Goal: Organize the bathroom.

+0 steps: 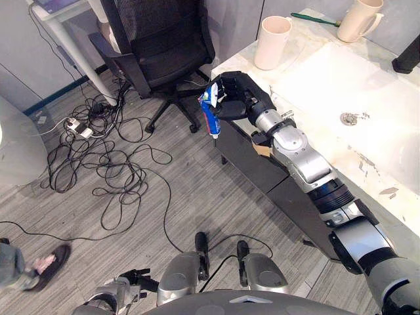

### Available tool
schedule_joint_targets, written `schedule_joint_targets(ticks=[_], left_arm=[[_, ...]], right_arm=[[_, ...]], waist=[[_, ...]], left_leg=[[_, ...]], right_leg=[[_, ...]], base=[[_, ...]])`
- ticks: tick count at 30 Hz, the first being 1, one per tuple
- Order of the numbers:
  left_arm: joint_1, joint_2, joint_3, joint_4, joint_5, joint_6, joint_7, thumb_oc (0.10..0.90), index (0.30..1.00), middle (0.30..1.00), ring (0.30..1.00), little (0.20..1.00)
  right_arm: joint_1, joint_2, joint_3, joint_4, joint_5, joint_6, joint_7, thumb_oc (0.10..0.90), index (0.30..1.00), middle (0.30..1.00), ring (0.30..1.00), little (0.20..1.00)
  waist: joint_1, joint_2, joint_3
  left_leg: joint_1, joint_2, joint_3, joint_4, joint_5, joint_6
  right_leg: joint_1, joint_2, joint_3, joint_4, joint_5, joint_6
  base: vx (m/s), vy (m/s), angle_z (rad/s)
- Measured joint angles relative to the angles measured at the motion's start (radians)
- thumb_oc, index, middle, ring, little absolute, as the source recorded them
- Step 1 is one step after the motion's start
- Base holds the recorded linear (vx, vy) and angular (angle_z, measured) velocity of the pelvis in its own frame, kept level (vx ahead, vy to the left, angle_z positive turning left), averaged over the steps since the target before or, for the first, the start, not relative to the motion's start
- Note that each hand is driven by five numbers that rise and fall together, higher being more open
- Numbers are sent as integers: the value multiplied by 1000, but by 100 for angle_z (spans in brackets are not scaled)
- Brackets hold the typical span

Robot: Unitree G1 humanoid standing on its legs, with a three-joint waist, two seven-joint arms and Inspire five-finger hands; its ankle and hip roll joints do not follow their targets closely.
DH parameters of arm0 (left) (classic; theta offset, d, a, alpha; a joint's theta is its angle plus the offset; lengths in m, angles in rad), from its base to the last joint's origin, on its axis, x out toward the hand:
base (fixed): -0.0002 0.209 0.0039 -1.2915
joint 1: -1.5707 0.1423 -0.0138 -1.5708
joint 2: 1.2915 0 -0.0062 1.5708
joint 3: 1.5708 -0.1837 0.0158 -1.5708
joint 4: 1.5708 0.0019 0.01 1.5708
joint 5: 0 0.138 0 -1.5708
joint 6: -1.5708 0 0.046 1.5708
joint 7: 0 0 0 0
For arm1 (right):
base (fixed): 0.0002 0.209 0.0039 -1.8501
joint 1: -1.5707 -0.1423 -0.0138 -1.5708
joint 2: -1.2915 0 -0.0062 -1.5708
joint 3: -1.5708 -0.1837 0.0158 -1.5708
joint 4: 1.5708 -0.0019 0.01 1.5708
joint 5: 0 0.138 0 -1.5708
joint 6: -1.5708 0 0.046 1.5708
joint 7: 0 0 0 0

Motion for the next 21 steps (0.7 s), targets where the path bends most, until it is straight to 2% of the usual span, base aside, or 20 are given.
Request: schedule_joint_targets(ticks=[1, 2, 3, 4, 5, 6, 8, 9, 10, 13, 14, 17, 19, 21], left_arm=[[6, -3, 12, -1, -6, -6, 2, 800, 900, 900, 900, 900], [13, -5, 34, 0, -24, -14, 7, 800, 900, 900, 900, 900], [9, -4, 35, 3, -25, -15, 11, 800, 900, 900, 900, 900], [9, -11, 36, 10, -26, -18, 27, 800, 900, 900, 900, 900], [9, -10, 32, 9, -28, -18, 33, 800, 900, 900, 900, 900], [4, -4, 28, 5, -29, -18, 35, 800, 900, 900, 900, 900], [-19, 4, 29, -13, -31, -20, 47, 800, 900, 900, 900, 900], [-26, 9, 29, -24, -35, -23, 56, 800, 900, 900, 900, 900], [-27, 12, 25, -40, -45, -28, 58, 800, 900, 900, 900, 900], [-59, 7, 8, -54, -64, -36, 54, 800, 900, 900, 900, 900], [-80, -2, -17, -50, -64, -35, 39, 800, 900, 900, 900, 900], [-93, -21, -18, -41, -63, -25, 35, 800, 900, 900, 900, 900], [-91, -26, -16, -8, -64, -16, 44, 800, 900, 900, 900, 900], [-90, -27, -15, -4, -63, -14, 52, 800, 900, 900, 900, 900]], right_arm=[[-1, 3, -1, 0, 0, -2, -3, 400, 300, 300, 300, 300], [-6, 16, 0, -2, 1, -11, -7, 400, 300, 300, 300, 300], [-6, 20, 1, -6, 1, -17, -9, 400, 300, 300, 300, 300], [3, 23, 12, -10, 0, -18, -11, 400, 300, 300, 300, 300], [6, 26, 20, -10, -1, -18, -13, 400, 300, 300, 300, 300], [2, 25, 27, -18, -2, -20, -13, 400, 300, 300, 300, 300], [2, 29, 27, -29, -1, -30, -16, 400, 300, 300, 300, 300], [4, 27, 27, -28, -1, -28, -17, 400, 300, 300, 300, 300], [5, 26, 27, -27, -3, -25, -17, 400, 300, 300, 300, 300], [-1, 20, 13, -27, -30, -27, -19, 400, 300, 300, 300, 300], [3, 16, 11, 3, -40, -27, -18, 400, 300, 300, 300, 300], [8, -20, 20, 18, -42, -38, 9, 400, 300, 300, 300, 300], [34, -6, 20, 17, -42, -38, 17, 400, 300, 300, 300, 300], [46, -6, 20, 6, -45, -38, 18, 400, 300, 300, 300, 300]], waist=[[13, 4, 9], [34, 13, 38], [28, 17, 60], [5, 20, 73], [-1, 15, 73], [-3, 7, 74], [-11, 8, 94], [-13, 3, 100], [-11, -2, 102], [-16, 12, 119], [-15, 8, 123], [-11, 5, 124], [-22, 3, 124], [-32, 1, 123]], left_leg=[[5, -1, -8, 0, -8, 10], [1, 23, -16, 22, -24, 30], [2, 29, -16, 39, -37, 31], [-5, 27, -14, 56, -56, 21], [-7, 17, -9, 54, -60, 17], [-35, 3, -9, 69, -62, 25], [-88, 8, -36, 134, -77, 18], [-101, 8, -46, 150, -79, 14], [-122, 8, -56, 173, -83, 10], [-171, 26, -88, 228, -95, -6], [-186, 53, -100, 224, -97, -11], [-174, 72, -114, 195, -91, -26], [-123, 76, -114, 157, -86, -32], [-113, 76, -116, 148, -83, -37]], right_leg=[[-28, 10, -6, 43, 11, 3], [-120, 20, -8, 218, 27, 17], [-177, 19, -6, 338, 46, 46], [-221, -12, -10, 329, -1, 34], [-232, -35, -4, 269, -6, 44], [-238, -70, 33, 115, 5, 54], [-252, -58, 107, 117, 2, 44], [-243, -57, 106, 138, -2, 37], [-226, -55, 96, 153, -11, 23], [-231, -36, 77, 152, 19, 25], [-238, -22, 41, 144, 29, 14], [-223, -4, 22, 129, 36, -3], [-165, -8, 1, 79, 47, -20], [-150, -8, -1, 71, 46, -19]], base=[[55, -96, -84], [67, -124, -86], [126, -276, -48], [78, -208, 5], [114, -325, 11], [47, -194, 4], [15, -152, 34], [-22, -100, 54], [-20, -86, 52], [5, -46, 51], [58, -37, 30], [118, -5, 18], [118, 27, 20], [122, 19, 1]])
